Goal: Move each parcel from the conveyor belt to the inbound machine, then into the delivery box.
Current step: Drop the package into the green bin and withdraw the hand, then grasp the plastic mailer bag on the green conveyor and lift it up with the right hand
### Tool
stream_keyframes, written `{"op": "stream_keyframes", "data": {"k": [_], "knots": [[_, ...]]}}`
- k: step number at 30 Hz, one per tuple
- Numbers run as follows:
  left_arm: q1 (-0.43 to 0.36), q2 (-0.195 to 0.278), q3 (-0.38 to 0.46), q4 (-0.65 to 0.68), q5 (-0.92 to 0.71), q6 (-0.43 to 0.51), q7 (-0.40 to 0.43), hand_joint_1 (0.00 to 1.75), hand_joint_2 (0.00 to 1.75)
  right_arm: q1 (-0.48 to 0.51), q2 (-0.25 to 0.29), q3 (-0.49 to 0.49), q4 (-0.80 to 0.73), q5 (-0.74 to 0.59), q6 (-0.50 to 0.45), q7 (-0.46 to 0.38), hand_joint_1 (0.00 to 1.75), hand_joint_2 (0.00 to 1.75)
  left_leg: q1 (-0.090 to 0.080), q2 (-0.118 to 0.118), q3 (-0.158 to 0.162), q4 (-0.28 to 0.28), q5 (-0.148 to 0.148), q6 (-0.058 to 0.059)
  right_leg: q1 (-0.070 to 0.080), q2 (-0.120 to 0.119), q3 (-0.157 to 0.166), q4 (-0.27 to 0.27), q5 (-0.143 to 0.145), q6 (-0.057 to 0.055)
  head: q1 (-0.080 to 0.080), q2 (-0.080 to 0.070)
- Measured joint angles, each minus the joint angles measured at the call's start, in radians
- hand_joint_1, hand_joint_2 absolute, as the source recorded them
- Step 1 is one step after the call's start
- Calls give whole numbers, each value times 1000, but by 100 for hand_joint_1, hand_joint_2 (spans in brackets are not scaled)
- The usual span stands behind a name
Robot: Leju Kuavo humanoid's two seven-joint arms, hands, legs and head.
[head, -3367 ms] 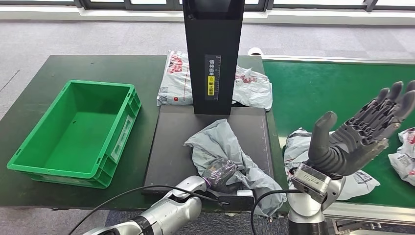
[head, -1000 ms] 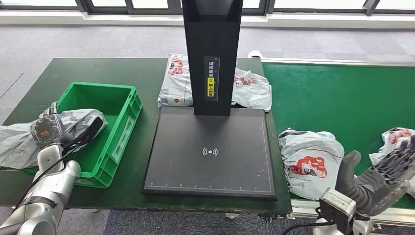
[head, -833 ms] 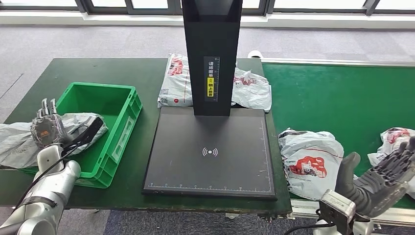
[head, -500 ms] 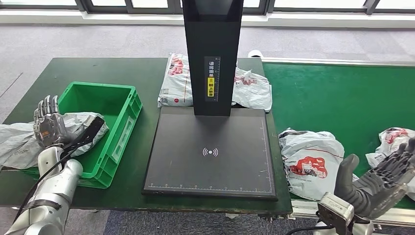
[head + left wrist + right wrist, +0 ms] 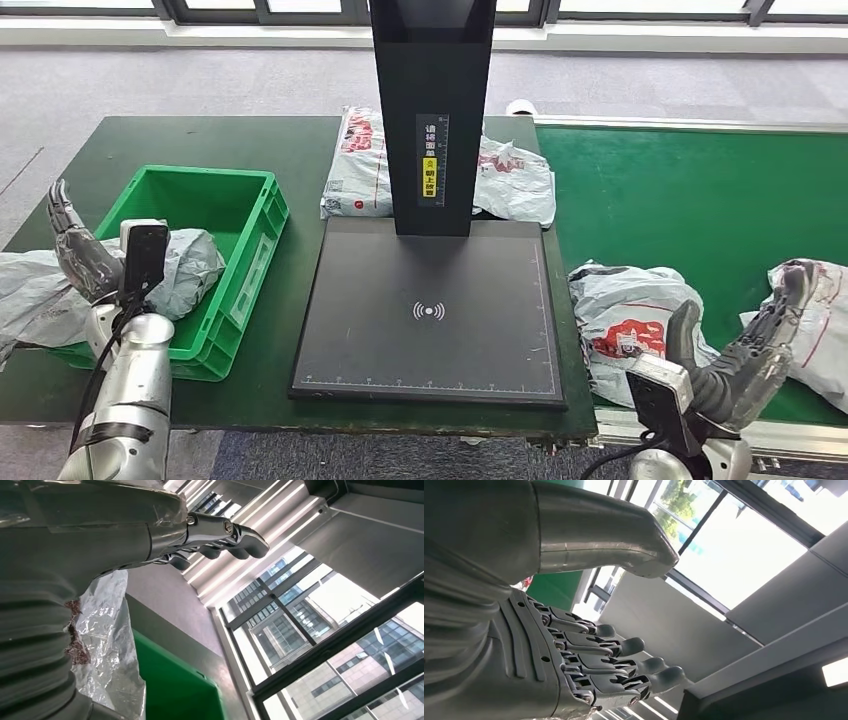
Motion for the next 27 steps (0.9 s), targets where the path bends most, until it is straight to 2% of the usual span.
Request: {"op": "stream_keyframes", "data": {"k": [2,3,6,8,13,19,22,27], "knots": [[5,-2,-9,-14,15,-2,-2,0,175,-1,-8,4,6,12,9,21,0,175,0,0,0,0,0,0,0,0,0,0,0,0,0,0],[8,-3,-17,-23,33,-7,-4,0,175,-2,-15,7,14,31,30,60,0,175,0,0,-1,0,0,0,0,0,0,0,0,0,0,0],[29,0,-61,-68,112,-39,1,0,175,-24,-56,22,70,90,176,252,0,175,0,0,-1,0,0,0,0,0,-1,0,0,0,0,0],[49,6,-111,-110,154,-58,15,0,175,-57,-100,28,147,85,272,335,0,175,0,0,-2,0,0,0,0,0,-1,0,0,1,0,0],[90,29,-218,-193,212,-73,23,0,175,-150,-204,36,357,25,418,370,0,175,0,-1,-4,2,0,1,0,-1,-1,-1,2,3,0,0],[125,52,-298,-275,242,-88,29,0,175,-229,-310,108,557,72,595,441,0,175,0,-2,-4,2,0,1,0,-1,-1,-1,2,3,0,0],[131,62,-323,-302,252,-97,34,0,175,-260,-350,143,638,65,613,463,0,175,0,-2,-4,2,0,1,0,-1,-2,0,2,3,0,0],[139,65,-348,-317,255,-100,35,0,175,-281,-374,148,706,50,546,501,0,175,0,-2,-4,2,0,1,0,-1,-2,-1,2,3,0,0]]}}
